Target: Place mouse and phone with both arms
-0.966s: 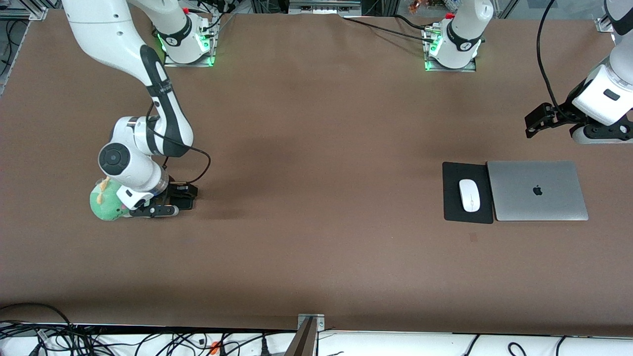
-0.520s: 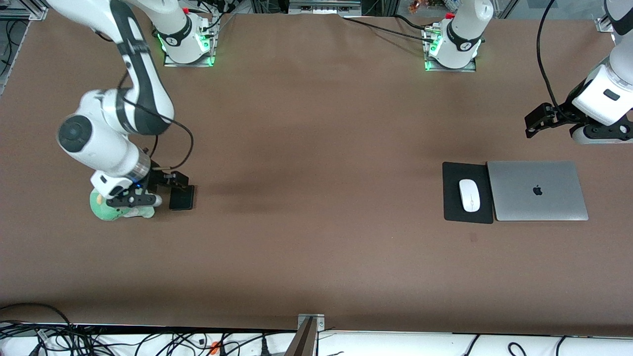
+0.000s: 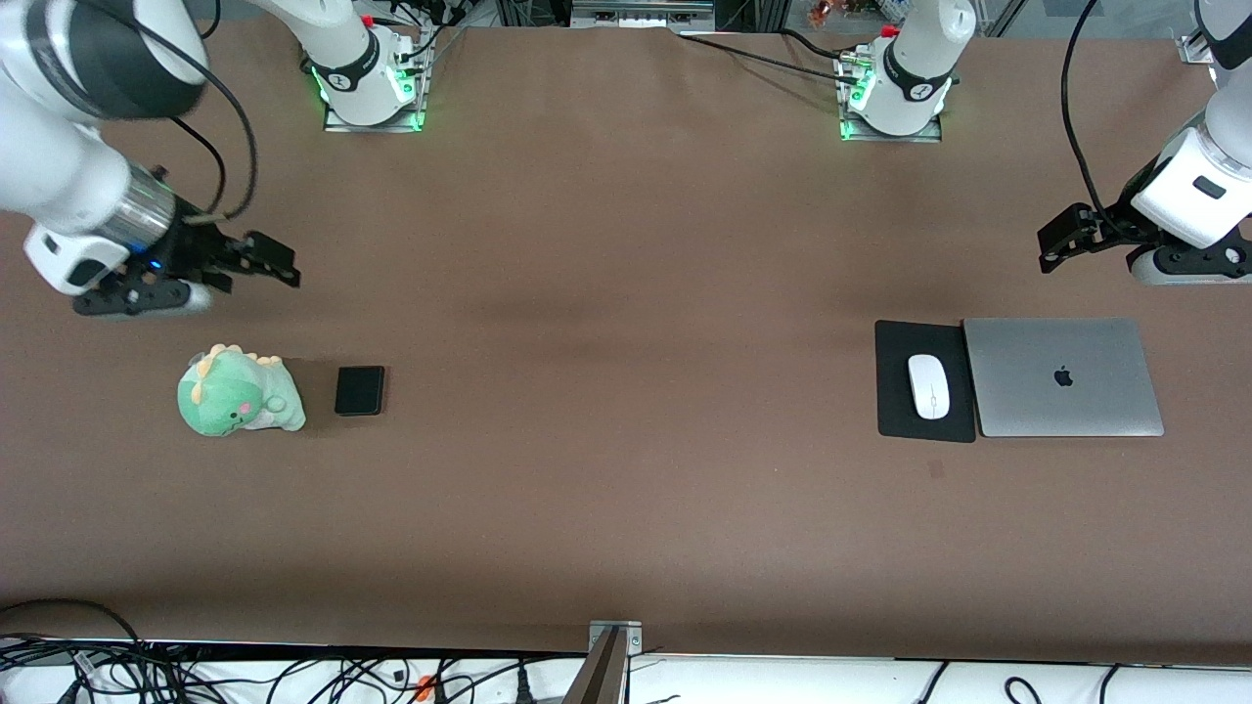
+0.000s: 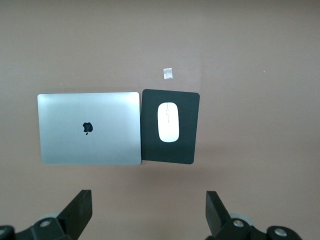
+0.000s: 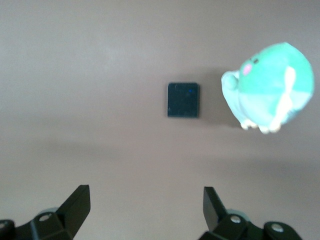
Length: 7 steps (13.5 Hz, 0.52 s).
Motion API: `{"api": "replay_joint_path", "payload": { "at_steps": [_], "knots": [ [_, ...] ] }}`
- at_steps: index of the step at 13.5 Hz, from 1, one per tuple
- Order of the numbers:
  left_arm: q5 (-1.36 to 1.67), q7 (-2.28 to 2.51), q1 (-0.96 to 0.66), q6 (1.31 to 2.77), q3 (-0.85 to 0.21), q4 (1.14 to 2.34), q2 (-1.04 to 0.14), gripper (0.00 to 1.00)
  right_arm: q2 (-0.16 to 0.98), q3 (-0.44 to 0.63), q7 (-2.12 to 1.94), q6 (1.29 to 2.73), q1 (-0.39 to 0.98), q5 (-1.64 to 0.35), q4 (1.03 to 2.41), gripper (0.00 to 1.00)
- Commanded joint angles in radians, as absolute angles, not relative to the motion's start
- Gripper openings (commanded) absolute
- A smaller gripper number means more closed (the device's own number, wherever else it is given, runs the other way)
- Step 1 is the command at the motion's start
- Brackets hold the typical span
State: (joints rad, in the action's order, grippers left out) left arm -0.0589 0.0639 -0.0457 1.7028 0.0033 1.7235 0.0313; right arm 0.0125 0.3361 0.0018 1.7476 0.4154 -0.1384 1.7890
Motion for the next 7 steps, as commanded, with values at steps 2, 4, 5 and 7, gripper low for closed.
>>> {"api": "replay_joint_path", "payload": {
  "at_steps": [2, 4, 5, 7],
  "knots": [
    [-0.044, 0.046, -0.048, 1.675, 0.006, 1.694, 0.02, 1.0, 0.023, 0.255, -0.043, 1.592, 0.31, -0.089, 1.663, 1.0],
    [-0.044, 0.044, -0.048, 1.66, 0.008, 1.694, 0.02, 1.0, 0.012, 0.148, -0.119, 1.588, 0.2, -0.037, 1.66, 1.0],
    [-0.044, 0.044, -0.048, 1.66, 0.008, 1.694, 0.02, 1.0, 0.012, 0.131, -0.126, 1.582, 0.169, -0.032, 1.66, 1.0],
    [-0.044, 0.043, -0.048, 1.66, 0.009, 1.692, 0.02, 1.0, 0.012, 0.083, -0.144, 1.572, 0.114, -0.025, 1.649, 1.0]
  ]
}}
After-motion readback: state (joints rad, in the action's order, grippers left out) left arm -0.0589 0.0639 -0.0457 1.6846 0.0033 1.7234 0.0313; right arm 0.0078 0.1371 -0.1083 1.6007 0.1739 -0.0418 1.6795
